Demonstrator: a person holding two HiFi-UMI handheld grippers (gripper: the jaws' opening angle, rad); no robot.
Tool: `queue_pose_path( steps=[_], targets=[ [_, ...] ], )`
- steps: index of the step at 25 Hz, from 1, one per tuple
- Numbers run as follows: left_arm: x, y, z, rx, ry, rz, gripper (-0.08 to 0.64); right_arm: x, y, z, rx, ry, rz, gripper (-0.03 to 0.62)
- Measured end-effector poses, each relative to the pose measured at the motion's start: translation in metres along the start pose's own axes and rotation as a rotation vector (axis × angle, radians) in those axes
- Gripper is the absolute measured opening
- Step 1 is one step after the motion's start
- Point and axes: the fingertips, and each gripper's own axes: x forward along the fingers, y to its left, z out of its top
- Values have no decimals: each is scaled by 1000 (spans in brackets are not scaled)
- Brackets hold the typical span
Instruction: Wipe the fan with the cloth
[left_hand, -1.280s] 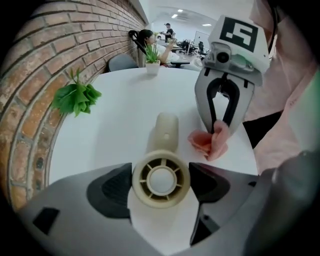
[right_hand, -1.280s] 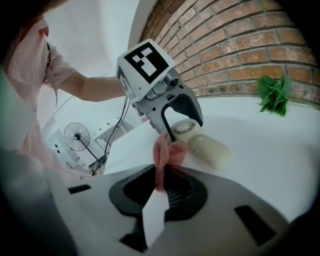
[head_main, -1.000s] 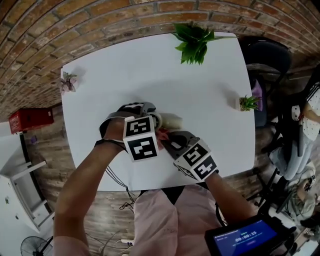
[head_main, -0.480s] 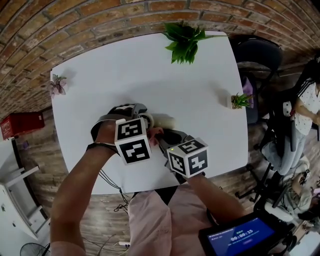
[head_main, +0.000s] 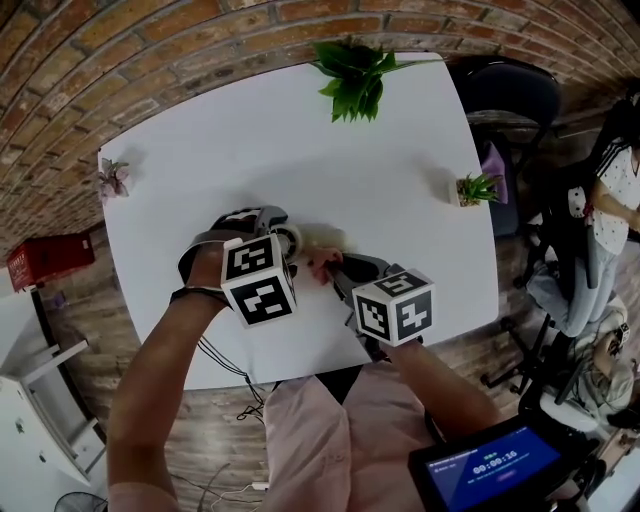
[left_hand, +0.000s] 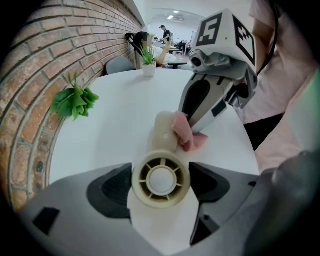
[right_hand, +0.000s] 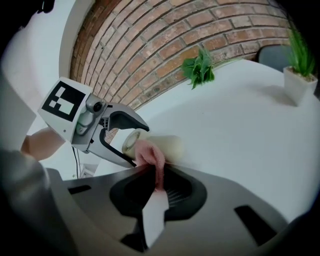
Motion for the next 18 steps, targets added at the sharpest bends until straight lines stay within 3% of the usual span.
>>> queue_pose_path(
  steps=[13,18],
  targets=[
    [2,-1,-1,7,38,-1,364,-18,-24,1,82,-24,-6,41],
    [1,-2,-1,35,53,-1,364,-28,-45,13,91,-68,-49,41]
  ],
)
